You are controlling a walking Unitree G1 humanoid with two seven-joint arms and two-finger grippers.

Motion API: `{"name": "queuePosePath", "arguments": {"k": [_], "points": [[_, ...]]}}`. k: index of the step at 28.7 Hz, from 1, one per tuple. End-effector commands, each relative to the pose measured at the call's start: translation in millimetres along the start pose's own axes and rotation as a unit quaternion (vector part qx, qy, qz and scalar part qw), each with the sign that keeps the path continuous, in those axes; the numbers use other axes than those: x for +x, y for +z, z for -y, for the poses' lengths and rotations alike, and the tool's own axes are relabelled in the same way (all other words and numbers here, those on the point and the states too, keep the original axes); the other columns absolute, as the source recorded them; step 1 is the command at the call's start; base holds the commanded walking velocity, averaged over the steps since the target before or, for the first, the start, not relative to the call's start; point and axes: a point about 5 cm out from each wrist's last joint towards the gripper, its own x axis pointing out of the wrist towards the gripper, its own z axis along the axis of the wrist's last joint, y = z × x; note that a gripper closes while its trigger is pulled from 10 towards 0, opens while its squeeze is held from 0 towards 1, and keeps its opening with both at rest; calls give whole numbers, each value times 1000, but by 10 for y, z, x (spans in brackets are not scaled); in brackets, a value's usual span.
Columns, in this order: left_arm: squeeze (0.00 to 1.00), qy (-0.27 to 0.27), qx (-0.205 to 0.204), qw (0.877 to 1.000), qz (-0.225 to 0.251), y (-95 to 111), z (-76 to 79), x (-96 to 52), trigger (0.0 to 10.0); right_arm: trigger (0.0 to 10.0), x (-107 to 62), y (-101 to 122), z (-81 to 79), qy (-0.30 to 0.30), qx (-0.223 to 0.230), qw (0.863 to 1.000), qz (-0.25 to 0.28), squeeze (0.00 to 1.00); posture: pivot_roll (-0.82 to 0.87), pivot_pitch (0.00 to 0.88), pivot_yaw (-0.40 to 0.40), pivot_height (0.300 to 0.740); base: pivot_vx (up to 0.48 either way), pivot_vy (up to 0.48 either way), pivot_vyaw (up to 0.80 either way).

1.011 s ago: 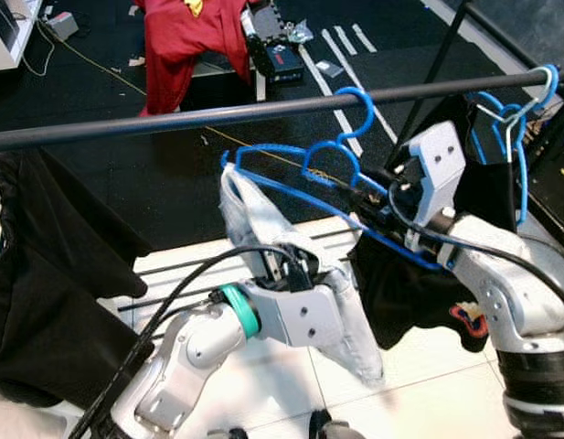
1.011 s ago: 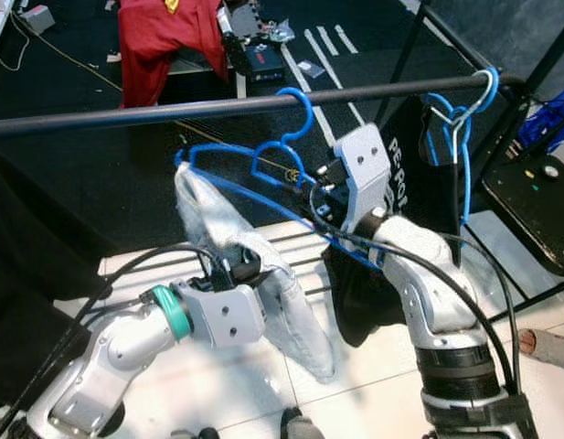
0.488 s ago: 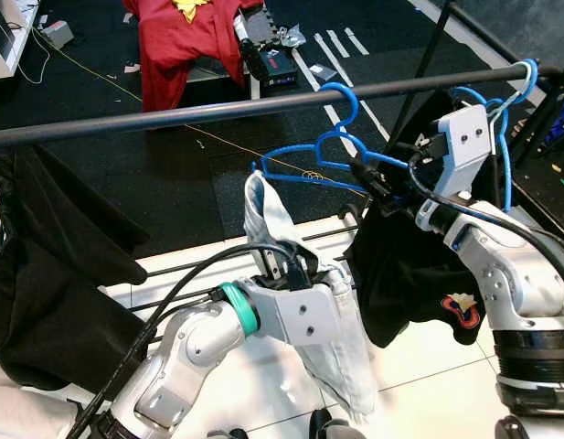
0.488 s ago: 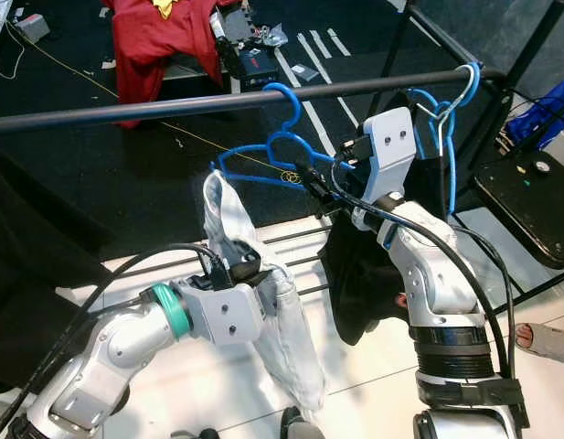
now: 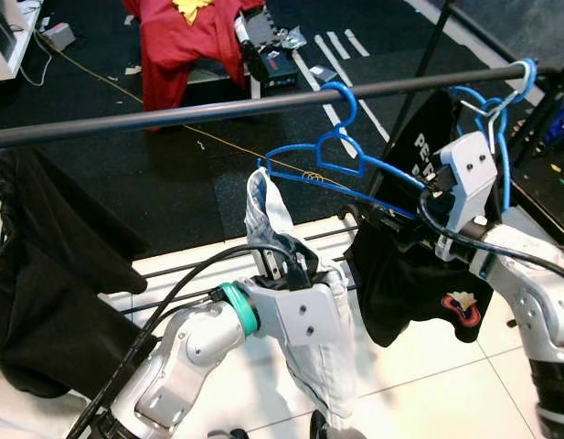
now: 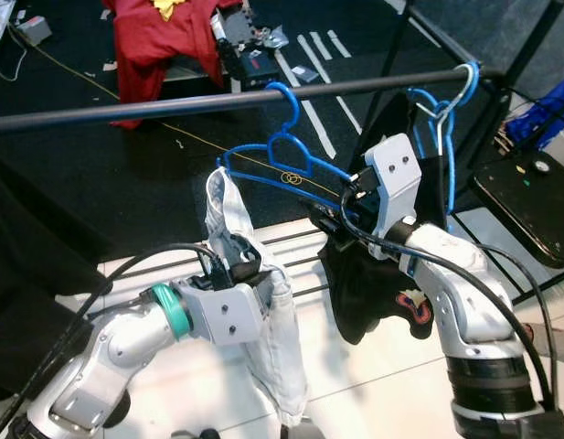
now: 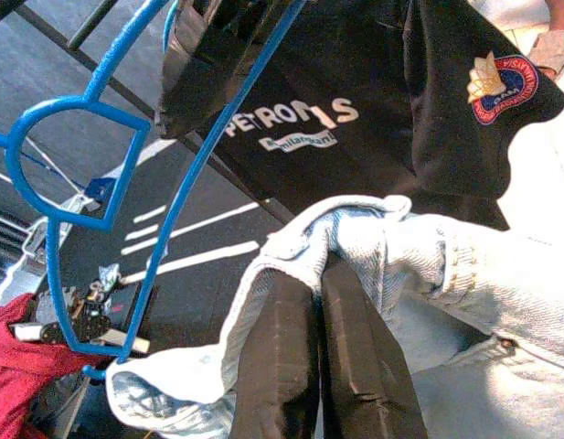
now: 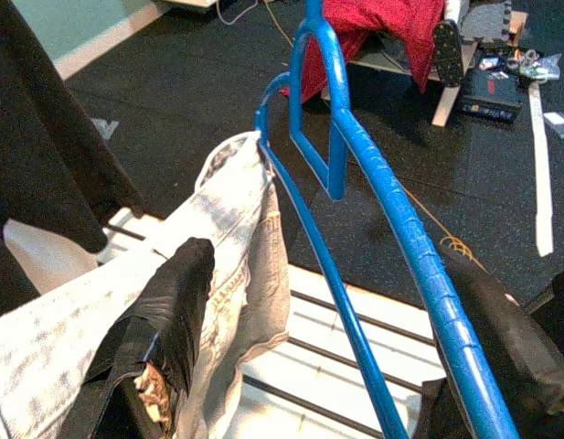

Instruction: Hang hanger

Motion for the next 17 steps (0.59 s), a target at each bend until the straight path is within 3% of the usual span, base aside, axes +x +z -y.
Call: {"name": "queuePosePath", "arguments": {"k": [1,2,7,9,12,17], "points": [[0,-7,2,1000,8,21,29,-1,10000,8510,-39,-27,-12,6,2,1000,-6,0,-192,183,65,740,0,0,0],[0,-7,2,1000,9,21,27,0,10000,9804,-72,-19,-2,8,-2,1000,-9,0,-193,183,66,740,0,0,0],[0,-8,3,1000,10,22,26,3,10000,10000,-103,1,6,14,-7,1000,-8,0,-193,183,66,740,0,0,0],[0,-8,2,1000,10,20,25,1,10000,10000,-105,85,2,16,-15,1000,20,0,-194,184,67,740,0,0,0],[0,-8,2,1000,10,19,24,-5,10000,10000,-77,302,-14,6,-22,994,110,0,-192,183,67,740,0,0,0],[0,-7,1,1000,9,15,19,-11,10000,10000,2,260,-9,-29,-36,993,111,0,-190,183,69,740,0,0,0]]}}
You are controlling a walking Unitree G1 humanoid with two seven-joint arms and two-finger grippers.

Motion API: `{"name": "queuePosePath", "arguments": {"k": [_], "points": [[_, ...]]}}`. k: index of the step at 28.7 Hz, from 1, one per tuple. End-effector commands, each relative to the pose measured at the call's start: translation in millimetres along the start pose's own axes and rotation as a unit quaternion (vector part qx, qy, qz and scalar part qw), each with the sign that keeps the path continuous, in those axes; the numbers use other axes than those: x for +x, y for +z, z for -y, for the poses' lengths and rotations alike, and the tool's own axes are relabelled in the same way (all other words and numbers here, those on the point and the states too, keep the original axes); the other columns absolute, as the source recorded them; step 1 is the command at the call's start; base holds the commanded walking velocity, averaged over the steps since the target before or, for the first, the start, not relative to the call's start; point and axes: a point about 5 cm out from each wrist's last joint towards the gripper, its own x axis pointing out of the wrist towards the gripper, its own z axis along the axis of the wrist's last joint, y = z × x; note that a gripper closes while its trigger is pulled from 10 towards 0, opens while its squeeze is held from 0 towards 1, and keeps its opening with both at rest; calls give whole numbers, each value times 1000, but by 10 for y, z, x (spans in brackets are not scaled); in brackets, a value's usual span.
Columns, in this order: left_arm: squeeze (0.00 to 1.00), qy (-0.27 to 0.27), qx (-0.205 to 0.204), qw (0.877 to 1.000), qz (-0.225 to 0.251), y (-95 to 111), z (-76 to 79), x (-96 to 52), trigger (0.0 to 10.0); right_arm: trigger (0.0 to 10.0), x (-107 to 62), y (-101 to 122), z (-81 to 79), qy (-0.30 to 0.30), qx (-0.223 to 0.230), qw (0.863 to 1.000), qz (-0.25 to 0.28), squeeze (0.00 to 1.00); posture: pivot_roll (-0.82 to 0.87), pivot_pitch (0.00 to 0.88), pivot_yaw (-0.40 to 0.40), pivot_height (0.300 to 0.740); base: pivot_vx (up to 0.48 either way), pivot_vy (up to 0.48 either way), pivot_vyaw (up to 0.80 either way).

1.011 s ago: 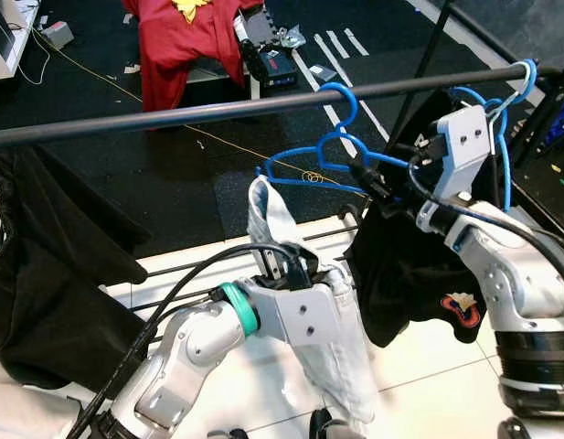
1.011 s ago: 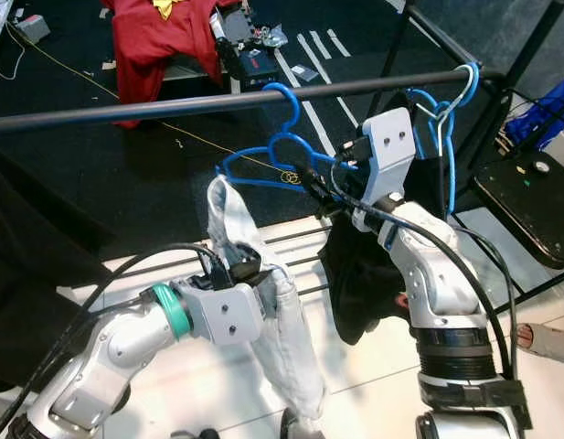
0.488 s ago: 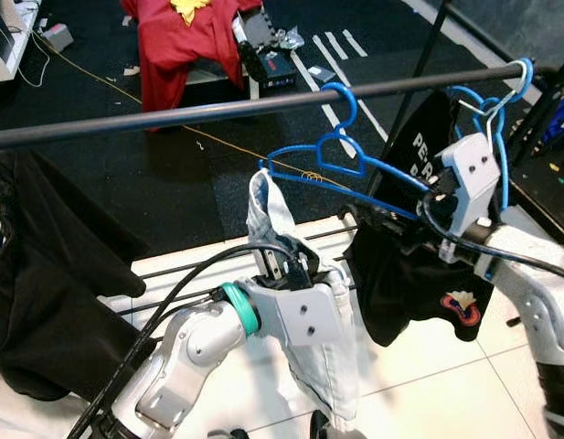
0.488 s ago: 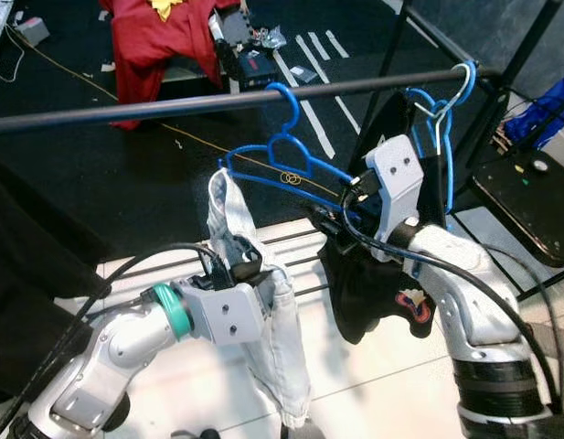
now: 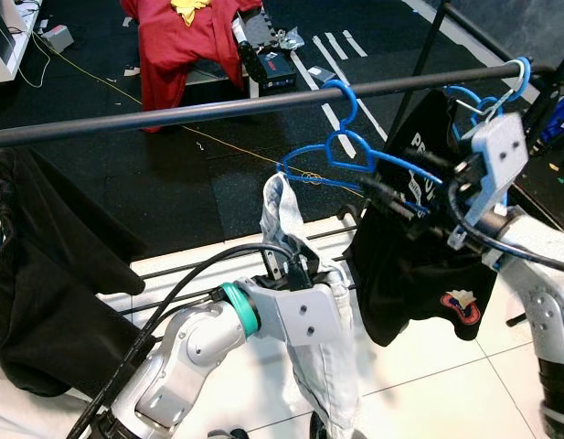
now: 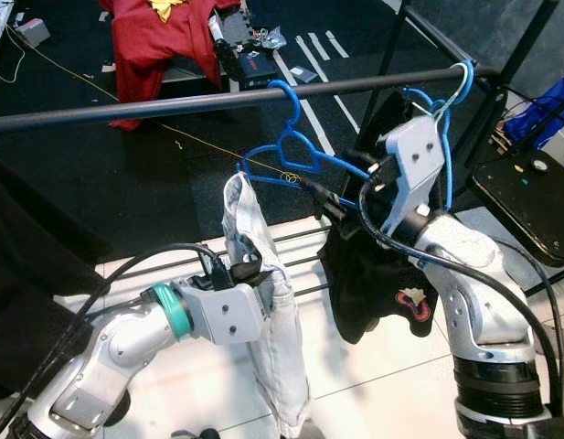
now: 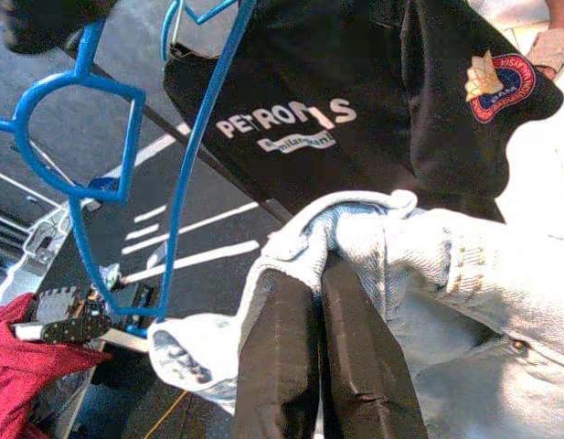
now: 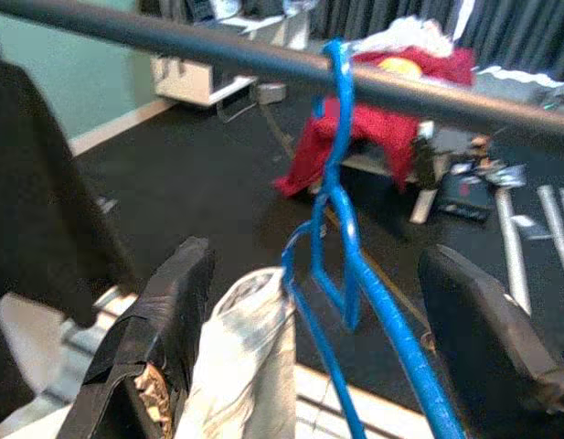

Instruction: Hang hanger

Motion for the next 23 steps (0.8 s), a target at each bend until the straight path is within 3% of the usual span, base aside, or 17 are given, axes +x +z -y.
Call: {"name": "queuePosePath", "arguments": {"k": [1,6,7,12,15,23], "points": [[0,-5,1,1000,10,21,19,-7,10000,10000,5,-32,2,-9,-7,1000,-5,0,-190,183,69,740,0,0,0],[0,-6,1,1000,10,23,16,-6,10000,10000,27,-2,-53,6,-8,1000,8,0,-190,182,72,740,0,0,0],[0,-6,1,1000,10,25,14,-5,10000,10000,10,40,-236,63,-12,998,22,0,-187,183,71,740,0,0,0],[0,-6,0,1000,10,21,20,-10,10000,10000,-33,14,-432,103,-20,994,18,0,-192,185,70,740,0,0,0],[0,-8,-1,1000,11,26,31,0,10000,10000,-124,-84,-658,145,-16,989,-1,0,-197,188,72,740,0,0,0],[0,-9,-2,1000,13,28,35,5,10000,10000,-172,-157,-719,159,-27,987,-20,0,-200,188,73,740,0,0,0]]}}
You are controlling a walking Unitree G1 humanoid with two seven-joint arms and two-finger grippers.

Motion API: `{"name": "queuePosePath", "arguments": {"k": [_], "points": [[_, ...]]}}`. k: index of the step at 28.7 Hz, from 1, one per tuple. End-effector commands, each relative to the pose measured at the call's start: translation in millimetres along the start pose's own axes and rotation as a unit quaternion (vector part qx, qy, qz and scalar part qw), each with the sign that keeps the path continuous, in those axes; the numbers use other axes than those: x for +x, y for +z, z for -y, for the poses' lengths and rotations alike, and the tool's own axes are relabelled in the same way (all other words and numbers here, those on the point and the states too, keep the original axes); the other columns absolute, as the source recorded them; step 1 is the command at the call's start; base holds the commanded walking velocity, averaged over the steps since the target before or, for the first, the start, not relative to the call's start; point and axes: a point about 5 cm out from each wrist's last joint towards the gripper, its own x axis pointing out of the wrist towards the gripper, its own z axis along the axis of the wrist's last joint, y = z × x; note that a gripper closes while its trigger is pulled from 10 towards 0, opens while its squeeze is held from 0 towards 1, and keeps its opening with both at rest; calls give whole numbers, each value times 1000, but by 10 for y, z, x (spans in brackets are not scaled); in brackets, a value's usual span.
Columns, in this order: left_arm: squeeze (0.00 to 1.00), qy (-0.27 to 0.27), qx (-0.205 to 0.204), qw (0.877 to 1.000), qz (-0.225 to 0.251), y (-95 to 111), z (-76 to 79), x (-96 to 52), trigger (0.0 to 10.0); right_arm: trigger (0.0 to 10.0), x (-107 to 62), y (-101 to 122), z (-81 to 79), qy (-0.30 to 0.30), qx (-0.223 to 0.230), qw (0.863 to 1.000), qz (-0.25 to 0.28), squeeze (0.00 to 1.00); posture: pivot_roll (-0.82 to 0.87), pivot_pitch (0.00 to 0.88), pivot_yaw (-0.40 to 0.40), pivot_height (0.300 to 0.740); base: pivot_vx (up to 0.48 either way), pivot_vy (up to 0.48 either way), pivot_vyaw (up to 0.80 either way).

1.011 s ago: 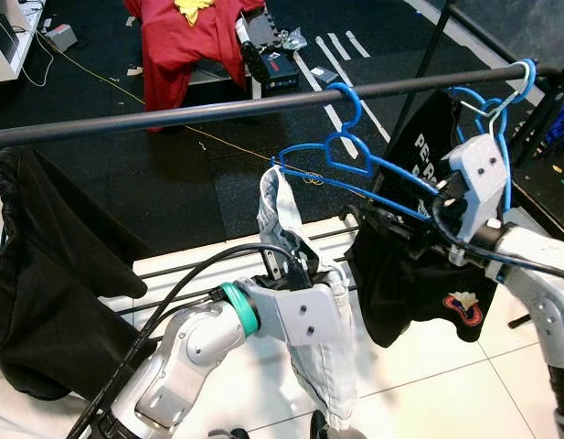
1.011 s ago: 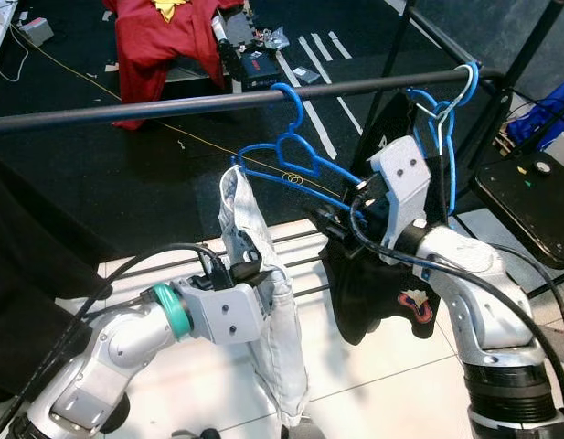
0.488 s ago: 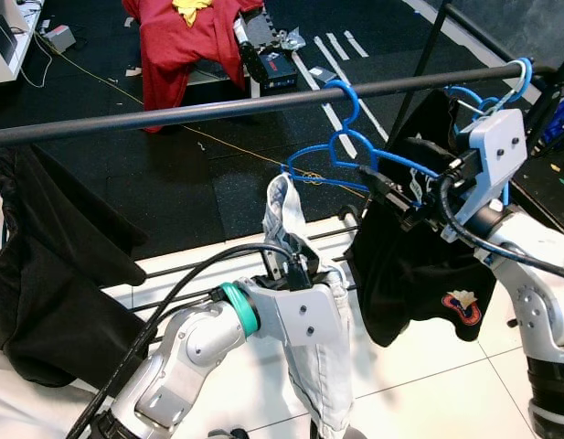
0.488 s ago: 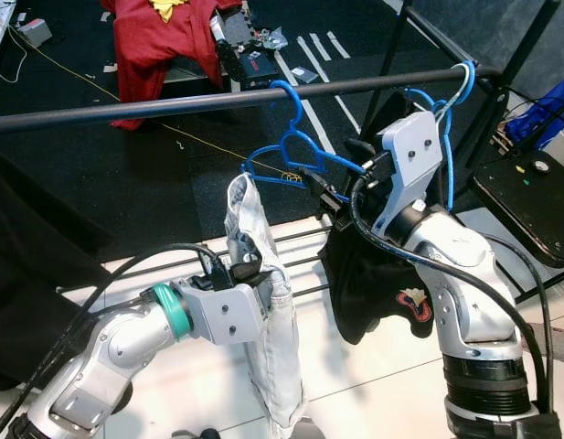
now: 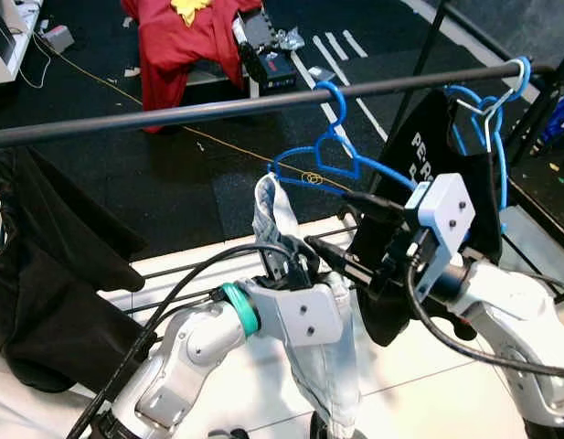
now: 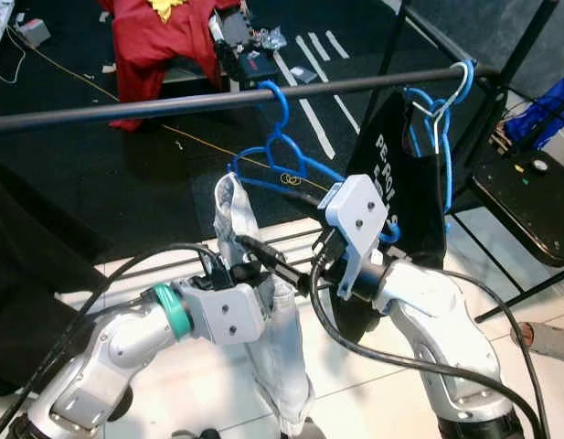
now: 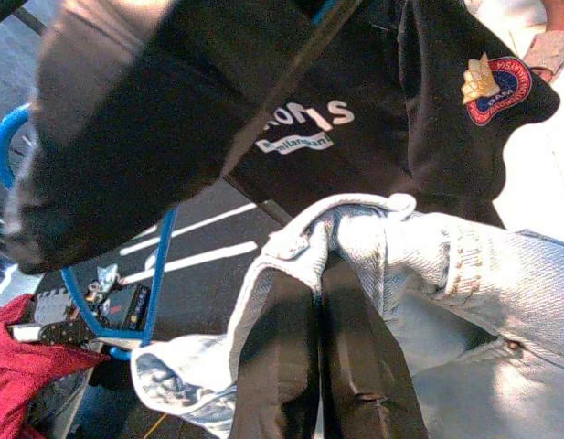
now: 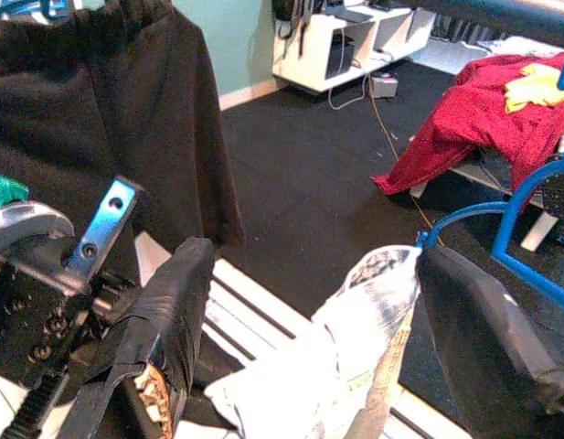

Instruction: Hang hanger

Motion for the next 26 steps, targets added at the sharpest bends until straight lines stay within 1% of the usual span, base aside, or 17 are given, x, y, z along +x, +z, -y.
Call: {"name": "queuePosePath", "arguments": {"k": [1,2,3,5,8,9,10,13,15,16,18,19,20,21,22,24,26], "points": [[0,-10,2,1000,11,23,34,4,10000,10000,-35,-29,-38,6,-13,1000,-11,0,-200,186,74,740,0,0,0],[0,-10,2,1000,11,23,34,4,10000,10000,-35,-29,-38,6,-13,1000,-11,0,-200,186,74,740,0,0,0],[0,-10,3,1000,11,20,33,2,10000,10000,-65,-25,18,-7,-20,1000,-15,0,-200,186,74,740,0,0,0],[0,-11,3,1000,11,17,33,0,10000,10000,-93,11,65,-11,-26,999,-15,0,-200,186,74,740,0,0,0],[0,-12,3,1000,11,14,40,6,10000,10000,-131,-51,19,9,-13,999,-35,0,-208,178,70,740,0,0,0],[0,-12,3,1000,12,15,45,12,10000,10000,-146,-128,-27,14,-3,999,-46,0,-208,177,68,740,0,0,0],[0,-12,3,1000,12,17,48,18,10000,10000,-169,-271,-86,9,7,998,-65,0,-204,177,63,740,0,0,0],[0,-12,3,1000,12,17,48,18,10000,10000,-169,-271,-86,9,7,998,-65,0,-204,177,63,740,0,0,0],[0,-10,3,1000,12,19,47,23,10000,10000,-250,-562,-197,-16,10,994,-109,0,-201,176,61,740,0,0,0],[0,-10,3,1000,12,19,47,23,10000,10000,-250,-562,-197,-16,10,994,-109,0,-201,176,61,740,0,0,0],[0,-10,3,1000,11,13,49,18,10000,10000,-362,-776,-237,-48,-32,987,-151,0,-207,176,65,740,0,0,0],[0,-10,3,1000,11,13,49,18,10000,10000,-362,-776,-237,-48,-32,987,-151,0,-207,176,65,740,0,0,0],[0,-12,3,1000,11,9,52,17,10000,10000,-408,-836,-236,-58,-59,983,-165,0,-207,176,65,740,0,0,0],[0,-12,3,1000,11,9,52,17,10000,10000,-408,-836,-236,-58,-59,983,-165,0,-207,176,65,740,0,0,0],[0,-13,4,1000,12,7,54,18,10000,10000,-455,-860,-213,-75,-76,980,-170,0,-209,176,67,740,0,0,0],[0,-14,4,1000,12,5,55,18,10000,10000,-483,-866,-194,-86,-84,978,-172,0,-209,176,67,740,0,0,0],[0,-15,5,1000,12,0,50,20,10000,10000,-570,-789,-91,-126,-115,971,-170,0,-210,176,68,740,0,0,0]]}}
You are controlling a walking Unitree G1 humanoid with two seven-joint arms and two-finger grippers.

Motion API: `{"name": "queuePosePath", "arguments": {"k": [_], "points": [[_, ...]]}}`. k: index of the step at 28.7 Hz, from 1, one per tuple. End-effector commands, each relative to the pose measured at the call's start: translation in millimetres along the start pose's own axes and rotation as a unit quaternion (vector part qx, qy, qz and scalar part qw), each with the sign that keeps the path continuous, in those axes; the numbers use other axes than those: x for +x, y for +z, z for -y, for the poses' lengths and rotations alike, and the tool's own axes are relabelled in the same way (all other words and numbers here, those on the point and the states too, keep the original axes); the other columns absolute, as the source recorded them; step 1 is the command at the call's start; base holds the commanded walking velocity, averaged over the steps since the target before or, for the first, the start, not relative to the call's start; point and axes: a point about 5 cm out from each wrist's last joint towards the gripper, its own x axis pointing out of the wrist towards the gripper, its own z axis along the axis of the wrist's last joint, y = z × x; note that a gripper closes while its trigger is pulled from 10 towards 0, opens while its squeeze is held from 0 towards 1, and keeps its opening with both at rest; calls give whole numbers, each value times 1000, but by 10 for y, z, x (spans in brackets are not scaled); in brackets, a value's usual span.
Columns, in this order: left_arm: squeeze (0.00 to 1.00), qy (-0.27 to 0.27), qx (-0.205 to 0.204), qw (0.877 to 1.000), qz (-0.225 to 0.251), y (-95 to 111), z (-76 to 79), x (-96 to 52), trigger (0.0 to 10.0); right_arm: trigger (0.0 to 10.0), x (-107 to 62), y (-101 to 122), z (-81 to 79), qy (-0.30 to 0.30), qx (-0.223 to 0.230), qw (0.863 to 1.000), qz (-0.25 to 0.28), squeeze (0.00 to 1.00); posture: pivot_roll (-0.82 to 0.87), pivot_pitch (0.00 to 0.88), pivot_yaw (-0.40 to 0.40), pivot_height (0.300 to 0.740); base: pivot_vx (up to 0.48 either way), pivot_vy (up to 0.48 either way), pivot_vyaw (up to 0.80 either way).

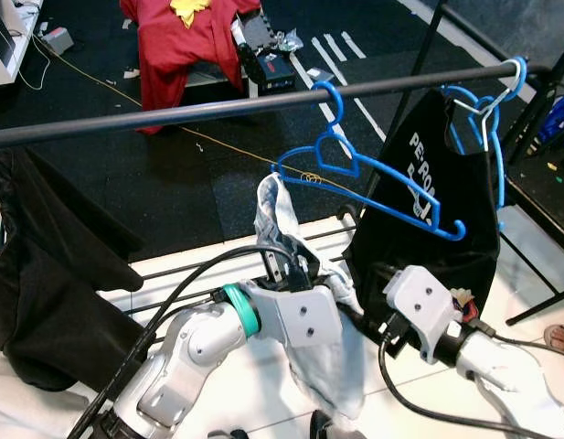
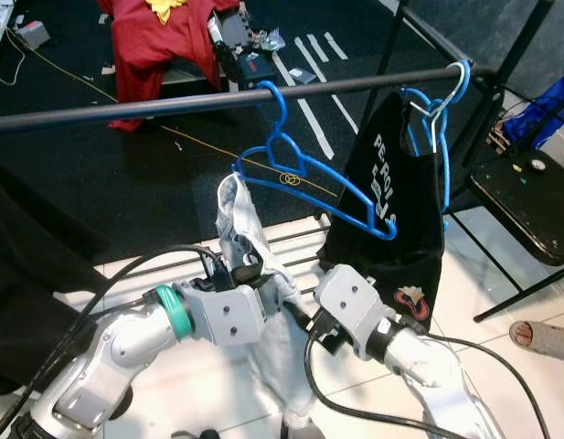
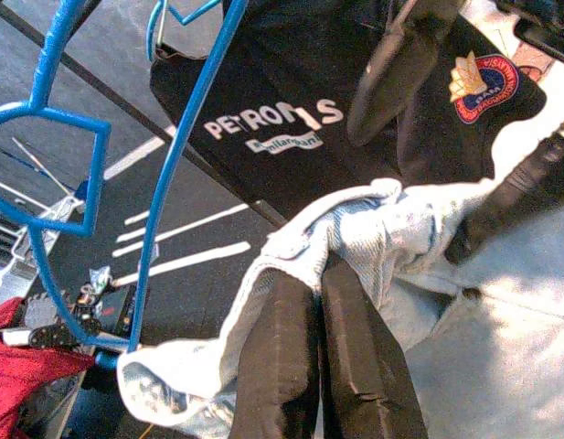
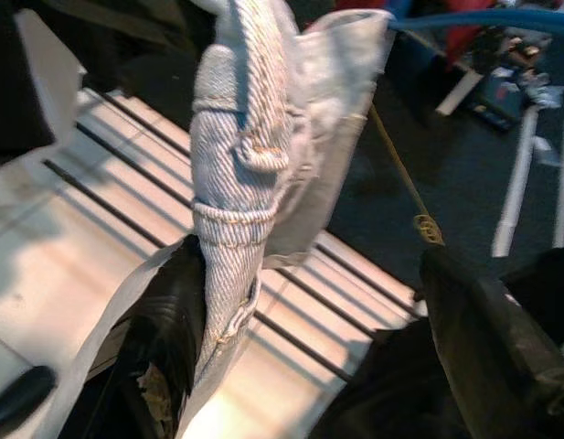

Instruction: Hang hanger

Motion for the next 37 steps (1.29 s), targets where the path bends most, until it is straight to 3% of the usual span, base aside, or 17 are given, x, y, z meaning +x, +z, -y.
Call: {"name": "queuePosePath", "arguments": {"k": [1,5,11,16,19,22,24,26,33,35,37], "points": [[0,-6,6,1000,14,36,19,2,10000,10000,-77,-19,77,-27,-18,999,-8,0,-210,176,68,740,0,0,0],[0,-7,6,1000,13,27,19,0,10000,10000,-184,51,224,-65,-39,997,-3,0,-215,181,69,740,0,0,0],[0,-10,6,1000,14,17,21,-3,10000,10000,-383,355,401,-39,-4,999,29,0,-227,188,77,740,0,0,0],[0,-13,7,1000,19,23,18,26,10000,10000,-319,578,409,-15,57,993,99,0,-236,187,86,740,0,0,0],[0,-13,7,1000,19,24,12,33,10000,10000,-303,622,416,-13,66,991,112,0,-233,185,85,740,0,0,0],[0,-11,8,1000,18,18,0,25,10000,10000,-291,811,558,-28,88,982,163,0,-226,183,85,740,0,0,0],[0,-11,8,1000,18,18,0,25,10000,10000,-291,811,558,-28,88,982,163,0,-226,183,85,740,0,0,0],[0,-11,8,1000,14,-1,7,4,10000,10000,-324,1040,736,-30,104,971,214,0,-226,183,84,740,0,0,0],[0,-10,8,1000,13,-3,8,10,10000,10000,-340,1150,744,-5,111,967,230,0,-229,183,83,740,0,0,0],[0,-10,7,1000,14,2,6,17,10000,10000,-338,1173,763,-11,117,966,231,0,-229,185,84,740,0,0,0],[0,-10,7,1000,15,4,4,23,10000,10000,-341,1153,879,-50,127,968,210,0,-231,185,84,740,0,0,0]]}}
